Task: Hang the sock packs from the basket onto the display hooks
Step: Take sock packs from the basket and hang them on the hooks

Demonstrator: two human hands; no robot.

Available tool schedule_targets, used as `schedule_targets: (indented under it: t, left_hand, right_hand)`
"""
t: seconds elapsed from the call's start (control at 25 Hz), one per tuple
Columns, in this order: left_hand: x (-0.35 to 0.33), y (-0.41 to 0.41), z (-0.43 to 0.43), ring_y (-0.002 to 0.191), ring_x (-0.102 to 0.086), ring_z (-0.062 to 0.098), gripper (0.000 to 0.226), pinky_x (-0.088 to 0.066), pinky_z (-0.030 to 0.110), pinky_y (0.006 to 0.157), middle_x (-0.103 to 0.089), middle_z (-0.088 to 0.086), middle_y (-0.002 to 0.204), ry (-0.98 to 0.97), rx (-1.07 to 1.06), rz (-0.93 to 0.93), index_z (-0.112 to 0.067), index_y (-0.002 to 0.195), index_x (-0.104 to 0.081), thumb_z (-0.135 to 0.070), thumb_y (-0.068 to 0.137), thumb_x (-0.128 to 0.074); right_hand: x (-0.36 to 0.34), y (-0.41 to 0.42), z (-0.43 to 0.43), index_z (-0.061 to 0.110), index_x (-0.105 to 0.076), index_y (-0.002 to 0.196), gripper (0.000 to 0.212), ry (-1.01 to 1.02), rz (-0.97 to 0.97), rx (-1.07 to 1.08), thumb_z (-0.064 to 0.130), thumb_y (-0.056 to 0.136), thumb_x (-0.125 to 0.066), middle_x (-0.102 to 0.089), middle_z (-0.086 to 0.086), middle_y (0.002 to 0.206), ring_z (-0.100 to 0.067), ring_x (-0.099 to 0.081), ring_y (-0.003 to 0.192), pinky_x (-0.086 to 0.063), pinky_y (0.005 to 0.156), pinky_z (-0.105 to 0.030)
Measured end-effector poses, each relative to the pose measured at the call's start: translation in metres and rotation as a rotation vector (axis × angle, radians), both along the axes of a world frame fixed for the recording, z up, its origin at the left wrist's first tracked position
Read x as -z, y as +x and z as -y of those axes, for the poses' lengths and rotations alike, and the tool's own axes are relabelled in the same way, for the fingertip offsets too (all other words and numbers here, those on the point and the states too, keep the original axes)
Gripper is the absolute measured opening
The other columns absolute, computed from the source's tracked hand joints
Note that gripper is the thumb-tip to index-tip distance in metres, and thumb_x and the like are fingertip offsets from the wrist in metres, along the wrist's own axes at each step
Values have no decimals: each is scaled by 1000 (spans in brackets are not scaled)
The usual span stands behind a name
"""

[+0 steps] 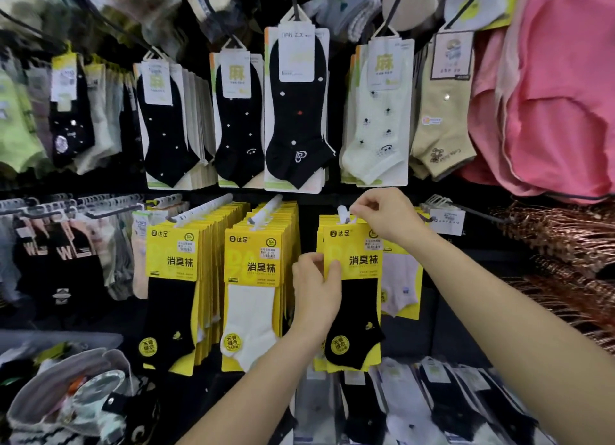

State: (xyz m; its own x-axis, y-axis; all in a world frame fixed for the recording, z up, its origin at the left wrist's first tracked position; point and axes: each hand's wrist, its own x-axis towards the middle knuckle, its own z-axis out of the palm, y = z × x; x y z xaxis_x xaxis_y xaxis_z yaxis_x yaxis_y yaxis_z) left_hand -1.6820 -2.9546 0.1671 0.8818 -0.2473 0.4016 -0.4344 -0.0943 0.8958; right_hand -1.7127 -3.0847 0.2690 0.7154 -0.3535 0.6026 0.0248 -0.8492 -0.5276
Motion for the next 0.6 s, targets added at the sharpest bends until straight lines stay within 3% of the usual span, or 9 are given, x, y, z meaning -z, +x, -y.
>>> schedule_targets:
  t: [0.12, 0.2, 0.24, 0.32, 0.4, 0.52, 0.6]
  left_hand:
    - [-2, 6, -4, 124, -39, 21, 48, -33, 34, 105, -44, 7, 130, 53, -136, 104, -9, 129, -42, -25, 87, -59]
    - [-12, 13, -3, 134, -31, 20, 61, -26, 34, 110, -36, 6, 142, 52, -63, 89, -10, 140, -32, -29, 88, -59]
    - [-18, 17, -2, 136, -28, 19, 66, -25, 34, 112, -32, 5, 146, 47, 1, 53, -12, 143, -27, -31, 88, -58]
    - [-23, 25, 0, 135, -32, 12, 69, -30, 28, 109, -31, -2, 148, 11, 147, -32, -19, 147, -21, -35, 90, -56]
    - [-21, 27, 4, 121, -44, 2, 65, -37, 18, 98, -38, -11, 140, -48, 287, -128, -28, 148, -19, -37, 92, -52]
    - [-14, 34, 15, 124, -46, 12, 63, -37, 37, 108, -44, -5, 141, -126, 332, -201, -32, 148, -17, -36, 94, -50]
    - [-15, 39, 20, 122, -49, 13, 61, -38, 40, 108, -48, -4, 138, -152, 344, -221, -32, 148, -20, -31, 94, -50]
  right_hand:
    - [4, 8, -2, 24, -64, 64, 21, -12, -63, -31, 19, 84, -61, -55, 15, 57, -3, -47, 50, -33, 44, -13]
    - [12, 7, -2, 24, -65, 72, 14, 32, -45, -30, 21, 85, -61, -63, 12, 69, -6, -55, 61, -42, 56, -18]
    - [19, 5, 0, 21, -67, 85, 7, 59, -13, -1, 24, 86, -61, -67, 6, 85, -10, -59, 75, -46, 67, -24]
    - [40, -3, 3, 14, -57, 120, 37, 121, -2, 74, 32, 88, -60, -59, -3, 117, -19, -55, 109, -43, 88, -30]
    - [65, -10, -2, 10, -33, 141, 63, 290, -58, -6, 35, 89, -59, -48, -2, 133, -19, -45, 126, -37, 97, -27]
    - [88, -5, -11, 14, -6, 149, 76, 522, -68, -181, 20, 93, -56, -49, 6, 125, -3, -47, 110, -37, 74, 1]
    - [90, 4, -9, 16, -4, 149, 77, 591, -25, -216, 15, 93, -56, -50, 9, 118, 8, -49, 94, -38, 61, 5]
